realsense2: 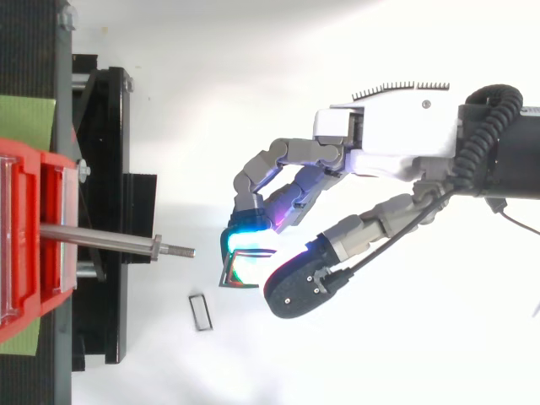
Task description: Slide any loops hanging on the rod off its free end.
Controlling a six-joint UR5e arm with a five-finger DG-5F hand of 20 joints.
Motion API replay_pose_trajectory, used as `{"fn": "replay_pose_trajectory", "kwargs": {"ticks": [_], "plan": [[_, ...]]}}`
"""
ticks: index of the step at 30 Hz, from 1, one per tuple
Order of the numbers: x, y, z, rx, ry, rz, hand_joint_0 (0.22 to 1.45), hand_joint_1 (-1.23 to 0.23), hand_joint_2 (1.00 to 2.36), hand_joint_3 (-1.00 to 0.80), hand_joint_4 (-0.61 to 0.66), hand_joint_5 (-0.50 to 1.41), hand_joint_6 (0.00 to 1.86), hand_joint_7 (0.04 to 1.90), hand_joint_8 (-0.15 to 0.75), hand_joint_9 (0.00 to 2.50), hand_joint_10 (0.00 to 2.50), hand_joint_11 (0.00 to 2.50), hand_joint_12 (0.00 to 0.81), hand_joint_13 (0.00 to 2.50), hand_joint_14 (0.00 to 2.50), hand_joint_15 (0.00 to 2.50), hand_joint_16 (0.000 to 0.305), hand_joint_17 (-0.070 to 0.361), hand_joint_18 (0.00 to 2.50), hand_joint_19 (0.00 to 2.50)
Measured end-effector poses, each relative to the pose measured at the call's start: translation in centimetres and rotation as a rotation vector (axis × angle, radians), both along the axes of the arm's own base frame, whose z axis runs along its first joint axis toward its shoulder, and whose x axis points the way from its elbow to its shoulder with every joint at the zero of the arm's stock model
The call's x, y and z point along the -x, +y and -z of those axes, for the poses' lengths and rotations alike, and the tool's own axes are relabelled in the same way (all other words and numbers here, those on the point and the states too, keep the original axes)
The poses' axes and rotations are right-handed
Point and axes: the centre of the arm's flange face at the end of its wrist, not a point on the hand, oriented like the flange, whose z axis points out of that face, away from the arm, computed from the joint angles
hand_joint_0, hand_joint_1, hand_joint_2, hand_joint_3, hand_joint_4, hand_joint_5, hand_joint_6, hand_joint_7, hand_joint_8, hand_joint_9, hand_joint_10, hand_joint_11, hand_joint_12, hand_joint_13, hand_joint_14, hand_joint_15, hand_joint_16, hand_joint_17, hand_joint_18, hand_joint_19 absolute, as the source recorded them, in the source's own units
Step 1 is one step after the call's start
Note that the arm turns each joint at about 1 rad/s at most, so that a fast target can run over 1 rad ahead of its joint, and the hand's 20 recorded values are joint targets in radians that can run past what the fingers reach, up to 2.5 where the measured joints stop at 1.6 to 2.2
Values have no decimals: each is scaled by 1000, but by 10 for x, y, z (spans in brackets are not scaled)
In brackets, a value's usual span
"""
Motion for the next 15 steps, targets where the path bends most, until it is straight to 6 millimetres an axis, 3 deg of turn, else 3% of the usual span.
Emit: {"fn": "replay_pose_trajectory", "kwargs": {"ticks": [7, 12, 15], "plan": [[0, 1, 0, 0, 1, 2, 605, -588, 1012, -331, 23, -100, 843, 1061, 223, 825, 4, 115, 301, 533, 3, 104, 40, 91, 613, 367], [0, 2, 0, -3, 3, 4, 605, -656, 1014, -175, 40, -111, 861, 1043, 271, 827, 6, 166, 327, 549, 4, 98, 45, 101, 657, 325], [0, 2, 0, -5, 4, 3, 606, -687, 1014, -178, 78, -122, 873, 1031, 278, 825, 7, 206, 330, 545, 4, 110, 45, 101, 662, 333]]}}
